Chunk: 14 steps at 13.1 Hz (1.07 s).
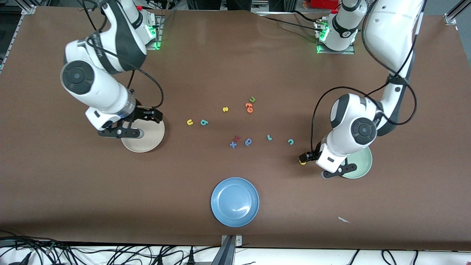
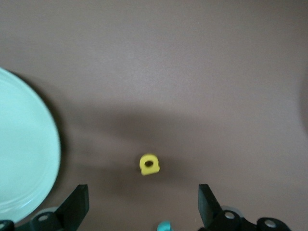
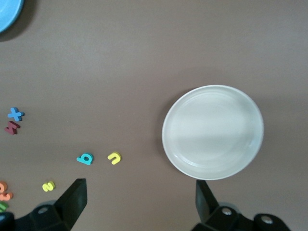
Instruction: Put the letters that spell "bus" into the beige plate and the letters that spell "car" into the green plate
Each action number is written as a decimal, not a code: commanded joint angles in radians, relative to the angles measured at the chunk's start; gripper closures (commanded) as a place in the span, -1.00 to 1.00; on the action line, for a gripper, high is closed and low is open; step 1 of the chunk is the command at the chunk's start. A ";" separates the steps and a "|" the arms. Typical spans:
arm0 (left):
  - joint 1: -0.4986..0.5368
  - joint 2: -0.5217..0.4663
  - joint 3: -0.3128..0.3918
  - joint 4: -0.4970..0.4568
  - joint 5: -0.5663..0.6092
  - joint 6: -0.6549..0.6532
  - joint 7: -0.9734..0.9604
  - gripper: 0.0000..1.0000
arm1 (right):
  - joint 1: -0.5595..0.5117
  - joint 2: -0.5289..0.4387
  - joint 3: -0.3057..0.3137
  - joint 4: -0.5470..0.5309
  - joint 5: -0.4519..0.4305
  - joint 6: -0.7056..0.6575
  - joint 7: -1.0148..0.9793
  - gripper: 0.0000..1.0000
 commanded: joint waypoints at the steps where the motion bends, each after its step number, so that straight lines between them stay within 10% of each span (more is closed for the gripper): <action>1: -0.032 0.050 0.010 0.007 0.073 0.076 -0.084 -1.00 | -0.005 -0.008 0.066 -0.150 -0.069 0.172 0.122 -1.00; 14: -0.055 0.146 0.008 0.021 0.133 0.110 -0.187 -0.33 | 0.003 0.147 0.200 -0.356 -0.290 0.598 0.447 -0.98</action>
